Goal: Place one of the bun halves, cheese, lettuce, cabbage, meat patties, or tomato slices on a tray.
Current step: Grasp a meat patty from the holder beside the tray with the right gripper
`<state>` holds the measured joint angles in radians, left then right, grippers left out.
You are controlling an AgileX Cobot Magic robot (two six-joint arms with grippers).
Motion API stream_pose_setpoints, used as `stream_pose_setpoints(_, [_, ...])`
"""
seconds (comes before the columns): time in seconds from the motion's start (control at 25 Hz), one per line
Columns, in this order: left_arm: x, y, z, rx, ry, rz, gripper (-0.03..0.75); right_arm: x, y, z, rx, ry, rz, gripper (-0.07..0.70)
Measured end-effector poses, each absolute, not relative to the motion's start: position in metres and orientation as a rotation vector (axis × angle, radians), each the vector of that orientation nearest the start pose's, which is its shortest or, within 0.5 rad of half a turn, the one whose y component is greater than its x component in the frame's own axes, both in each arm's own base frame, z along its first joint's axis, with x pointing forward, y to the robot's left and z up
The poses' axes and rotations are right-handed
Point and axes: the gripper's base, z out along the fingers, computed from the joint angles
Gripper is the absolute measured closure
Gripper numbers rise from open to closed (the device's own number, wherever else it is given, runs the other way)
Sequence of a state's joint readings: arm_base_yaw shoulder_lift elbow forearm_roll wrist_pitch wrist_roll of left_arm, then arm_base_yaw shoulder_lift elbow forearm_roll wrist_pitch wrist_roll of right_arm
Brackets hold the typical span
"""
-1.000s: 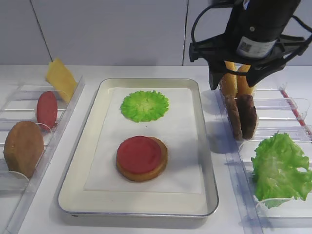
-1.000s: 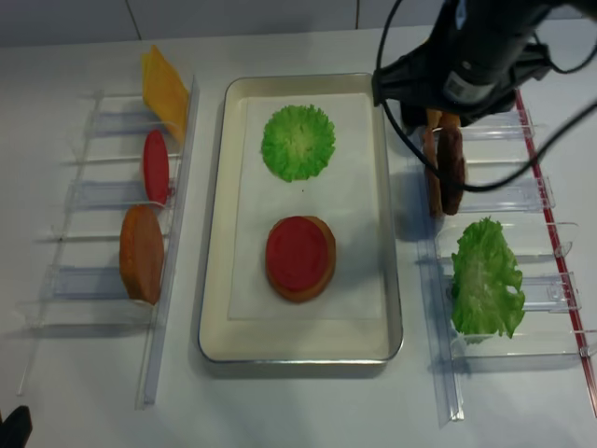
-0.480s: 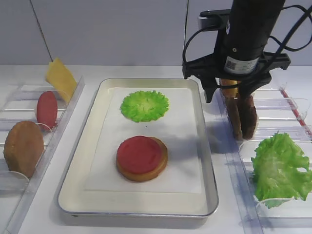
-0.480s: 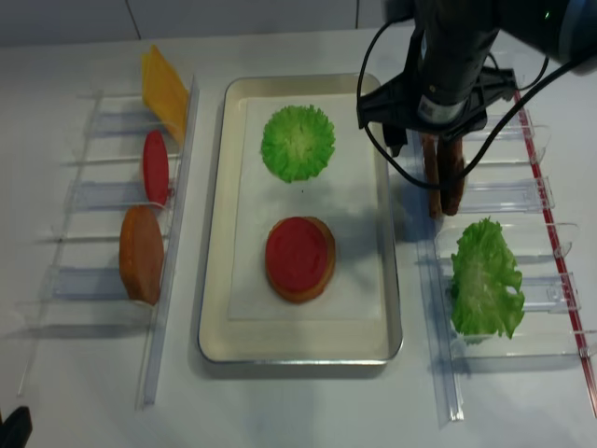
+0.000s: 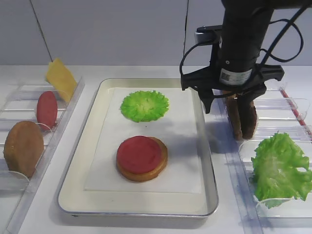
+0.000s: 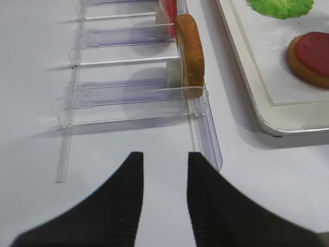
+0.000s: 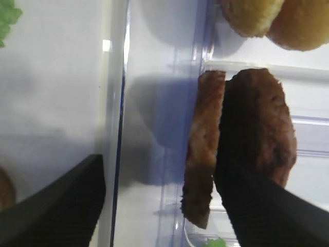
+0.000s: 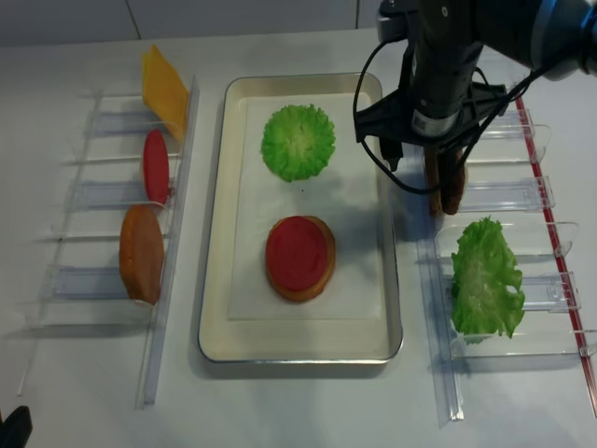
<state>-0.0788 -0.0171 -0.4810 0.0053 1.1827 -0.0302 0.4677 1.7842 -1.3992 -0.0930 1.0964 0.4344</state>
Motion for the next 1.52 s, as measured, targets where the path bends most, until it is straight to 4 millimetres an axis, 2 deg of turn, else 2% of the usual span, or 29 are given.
stream_pose_setpoints(0.4, [-0.011,0.001,0.262,0.052,2.168,-0.056,0.519,0.324,0.155,0.248,-0.096,2.949,-0.007,0.136])
stream_pose_setpoints(0.52, [-0.011,0.001,0.262,0.052,2.168,-0.056,0.519,0.324,0.155,0.248,-0.096,2.949,-0.007,0.159])
stream_pose_setpoints(0.76, [-0.011,0.001,0.262,0.052,2.168,-0.056,0.519,0.324,0.154,0.248,-0.098,2.954,-0.027,0.349])
stream_pose_setpoints(1.04, [-0.011,0.001,0.262,0.052,2.168,-0.056,0.519,0.322,0.151,0.248,-0.066,2.971,-0.073,0.496])
stream_pose_setpoints(1.36, [-0.011,0.001,0.262,0.052,2.168,-0.056,0.519,0.32,0.15,0.25,-0.057,2.988,-0.076,0.498])
stream_pose_setpoints(1.52, [-0.011,0.001,0.262,0.052,2.168,-0.056,0.519,0.313,0.148,0.264,-0.043,2.976,-0.038,0.499])
